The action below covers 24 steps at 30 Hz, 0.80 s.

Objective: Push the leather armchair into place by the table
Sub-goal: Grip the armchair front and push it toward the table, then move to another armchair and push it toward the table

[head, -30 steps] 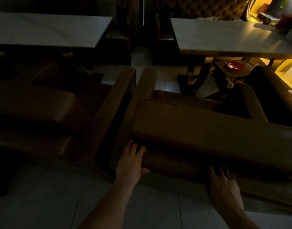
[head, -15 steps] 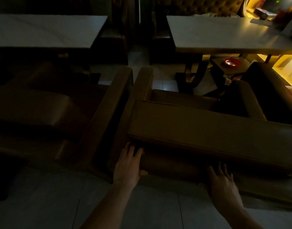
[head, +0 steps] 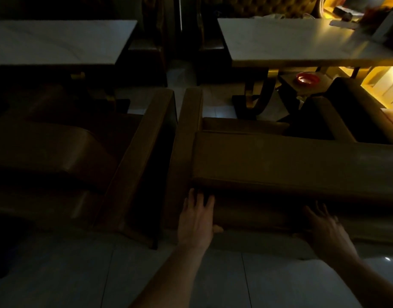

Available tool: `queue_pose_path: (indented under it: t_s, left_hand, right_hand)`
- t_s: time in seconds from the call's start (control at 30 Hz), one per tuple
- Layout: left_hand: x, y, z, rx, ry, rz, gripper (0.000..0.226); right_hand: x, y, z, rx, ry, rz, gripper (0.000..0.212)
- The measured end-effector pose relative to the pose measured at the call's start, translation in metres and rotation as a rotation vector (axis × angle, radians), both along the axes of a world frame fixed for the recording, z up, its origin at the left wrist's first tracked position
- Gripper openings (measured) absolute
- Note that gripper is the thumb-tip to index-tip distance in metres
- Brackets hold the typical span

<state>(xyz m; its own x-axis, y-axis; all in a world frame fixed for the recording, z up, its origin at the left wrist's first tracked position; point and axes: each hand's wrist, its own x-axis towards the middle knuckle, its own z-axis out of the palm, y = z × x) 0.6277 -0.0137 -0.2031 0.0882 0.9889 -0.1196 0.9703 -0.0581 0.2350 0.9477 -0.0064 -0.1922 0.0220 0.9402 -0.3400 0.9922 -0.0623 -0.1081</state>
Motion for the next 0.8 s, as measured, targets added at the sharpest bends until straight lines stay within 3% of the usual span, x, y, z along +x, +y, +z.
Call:
queue_pose_path:
  t_s: [0.17, 0.37, 0.57, 0.8]
  left_hand:
    - [0.020, 0.010, -0.008, -0.005, -0.019, 0.014, 0.095]
    - [0.020, 0.006, 0.007, -0.070, 0.036, 0.009, 0.094]
    - [0.024, -0.016, 0.052, 0.023, 0.039, -0.040, 0.075]
    - [0.083, -0.039, 0.120, -0.067, -0.059, -0.235, 0.085]
  right_hand:
    - [0.021, 0.004, -0.003, 0.095, 0.005, 0.038, 0.088]
    - [0.006, -0.006, 0.015, 0.003, 0.064, -0.018, 0.089]
    - [-0.008, -0.051, 0.046, 0.001, 0.161, -0.072, 0.077]
    - [0.034, -0.107, 0.114, 0.074, 0.134, -0.198, 0.084]
